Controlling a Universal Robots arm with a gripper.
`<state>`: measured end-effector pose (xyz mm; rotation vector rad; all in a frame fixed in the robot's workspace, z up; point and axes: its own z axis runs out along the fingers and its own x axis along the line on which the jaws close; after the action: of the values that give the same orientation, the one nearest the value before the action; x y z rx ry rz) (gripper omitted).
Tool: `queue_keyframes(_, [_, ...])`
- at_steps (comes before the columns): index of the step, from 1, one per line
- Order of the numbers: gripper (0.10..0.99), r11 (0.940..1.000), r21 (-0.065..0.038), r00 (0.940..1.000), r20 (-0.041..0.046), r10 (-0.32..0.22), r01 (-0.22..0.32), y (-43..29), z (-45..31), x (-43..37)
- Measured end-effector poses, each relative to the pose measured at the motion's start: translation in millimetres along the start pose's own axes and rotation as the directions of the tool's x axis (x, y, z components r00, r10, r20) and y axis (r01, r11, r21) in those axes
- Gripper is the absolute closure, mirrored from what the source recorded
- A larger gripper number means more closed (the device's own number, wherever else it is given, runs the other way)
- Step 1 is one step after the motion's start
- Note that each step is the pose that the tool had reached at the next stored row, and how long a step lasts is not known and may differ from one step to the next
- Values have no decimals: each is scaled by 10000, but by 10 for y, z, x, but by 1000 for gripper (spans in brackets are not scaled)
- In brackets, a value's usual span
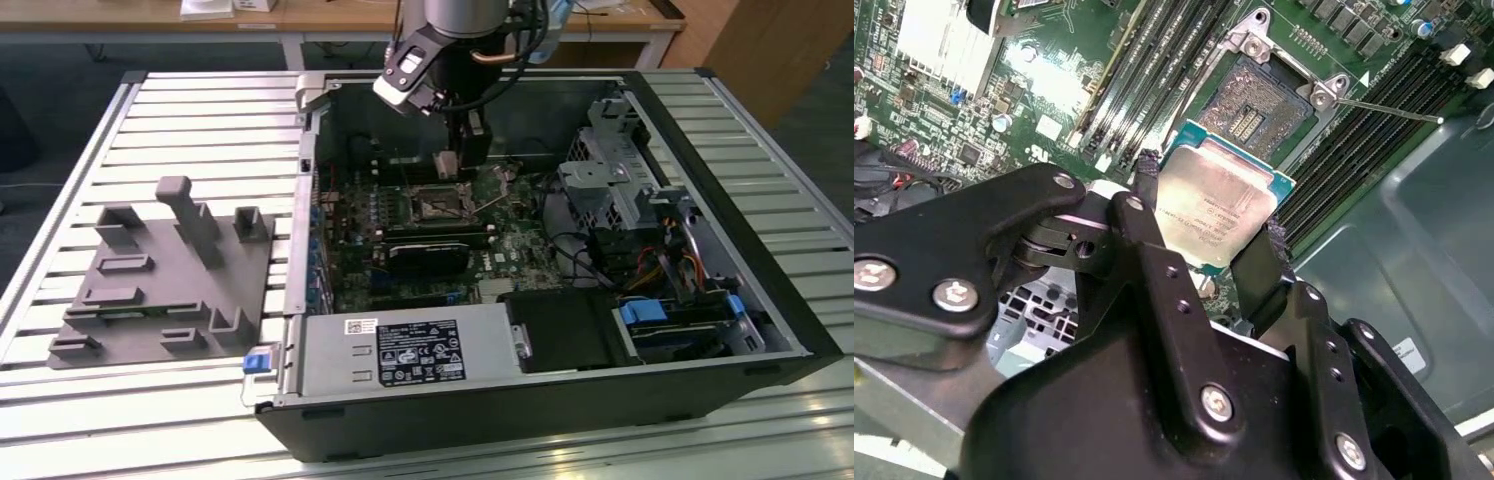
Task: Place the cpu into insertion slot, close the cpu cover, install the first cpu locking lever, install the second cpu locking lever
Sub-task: 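Place the cpu into insertion slot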
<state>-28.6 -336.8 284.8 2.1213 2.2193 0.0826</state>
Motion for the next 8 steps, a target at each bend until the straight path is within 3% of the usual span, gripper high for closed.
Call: queue_keyframes(8, [545,10000,0,10000,5,0,0,-4,57,27])
